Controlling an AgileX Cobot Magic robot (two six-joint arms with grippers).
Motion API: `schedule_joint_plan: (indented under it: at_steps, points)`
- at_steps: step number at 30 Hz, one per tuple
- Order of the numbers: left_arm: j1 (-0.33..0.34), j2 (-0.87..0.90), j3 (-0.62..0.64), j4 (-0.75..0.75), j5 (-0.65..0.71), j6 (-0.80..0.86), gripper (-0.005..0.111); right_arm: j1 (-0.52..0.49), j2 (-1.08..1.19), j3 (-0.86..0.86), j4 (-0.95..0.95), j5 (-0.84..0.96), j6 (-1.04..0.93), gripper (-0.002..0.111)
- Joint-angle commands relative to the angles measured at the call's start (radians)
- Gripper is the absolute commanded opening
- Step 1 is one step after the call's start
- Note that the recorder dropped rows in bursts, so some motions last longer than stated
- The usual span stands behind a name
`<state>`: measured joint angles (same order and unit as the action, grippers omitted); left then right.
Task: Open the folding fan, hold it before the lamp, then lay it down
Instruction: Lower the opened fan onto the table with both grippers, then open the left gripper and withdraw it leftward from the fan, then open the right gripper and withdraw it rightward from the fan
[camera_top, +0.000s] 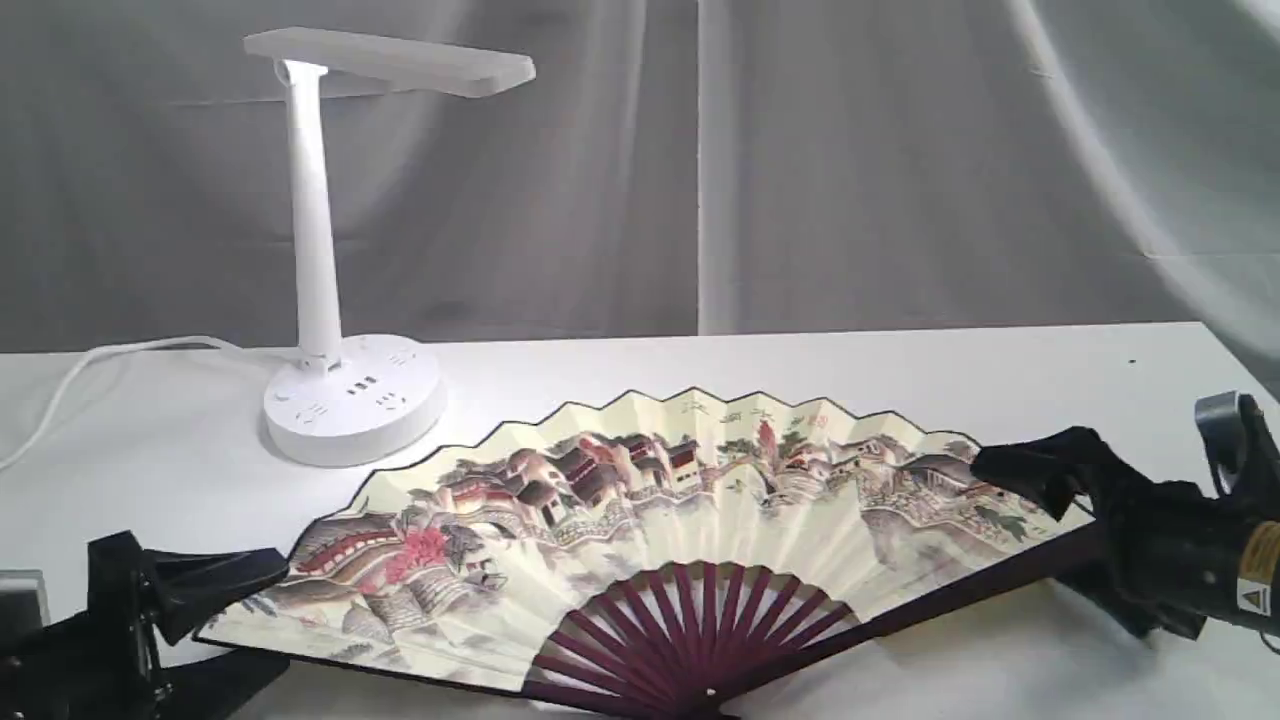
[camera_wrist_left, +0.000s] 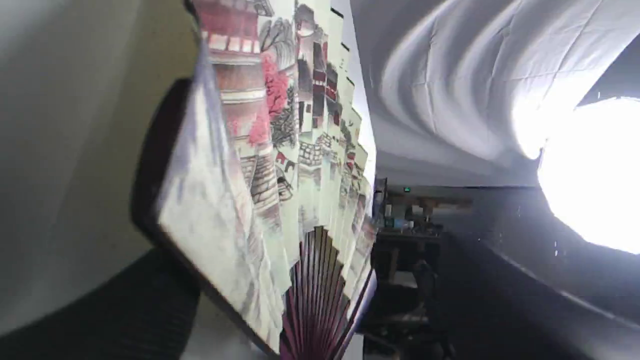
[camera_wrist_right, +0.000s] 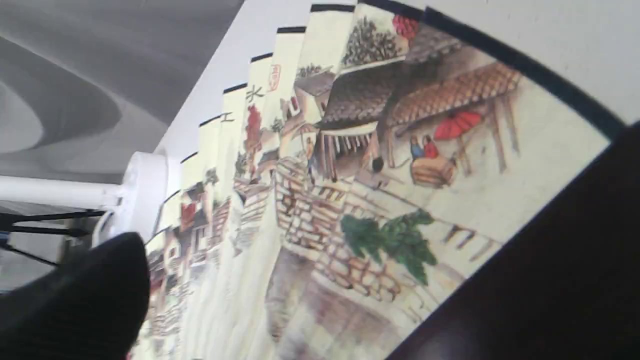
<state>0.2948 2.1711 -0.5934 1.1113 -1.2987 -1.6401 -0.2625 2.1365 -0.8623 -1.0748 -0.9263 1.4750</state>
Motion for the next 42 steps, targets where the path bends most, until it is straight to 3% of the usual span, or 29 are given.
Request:
schedule_joint_plan:
  at_steps: [1, 10, 19, 27, 30, 35, 38, 40, 42]
  points:
    - [0.008, 0.015, -0.022, 0.014, 0.078, 0.061, 0.067, -0.006, -0.003, -0.001, 0.101, 0.198, -0.185, 0.097]
    - [0.008, -0.009, -0.088, 0.203, 0.078, 0.088, 0.063, -0.006, -0.009, -0.001, 0.182, 0.283, -0.469, 0.097]
    - [0.116, -0.222, -0.093, 0.345, 0.078, 0.102, 0.03, -0.006, -0.142, 0.08, 0.297, 0.222, -0.744, 0.097]
    - [0.142, -0.343, -0.091, 0.409, 0.276, 0.13, 0.0, -0.006, -0.224, 0.127, 0.302, 0.124, -0.768, 0.097]
    - [0.142, -0.388, -0.071, 0.344, 0.286, 0.267, 0.0, -0.003, -0.264, 0.127, 0.191, 0.067, -0.723, 0.097]
    - [0.142, -0.515, -0.009, 0.308, 0.307, 0.354, 0.0, 0.058, -0.34, 0.127, 0.142, 0.089, -0.72, 0.096]
    - [0.142, -0.609, 0.029, 0.283, 0.412, 0.365, 0.0, 0.114, -0.39, 0.127, 0.136, 0.197, -0.72, 0.085]
    - [0.142, -0.679, 0.049, 0.273, 0.494, 0.362, 0.0, 0.154, -0.42, 0.127, 0.149, 0.302, -0.72, 0.072]
    - [0.142, -0.741, 0.073, 0.252, 0.565, 0.362, 0.0, 0.186, -0.454, 0.127, 0.182, 0.402, -0.72, 0.051]
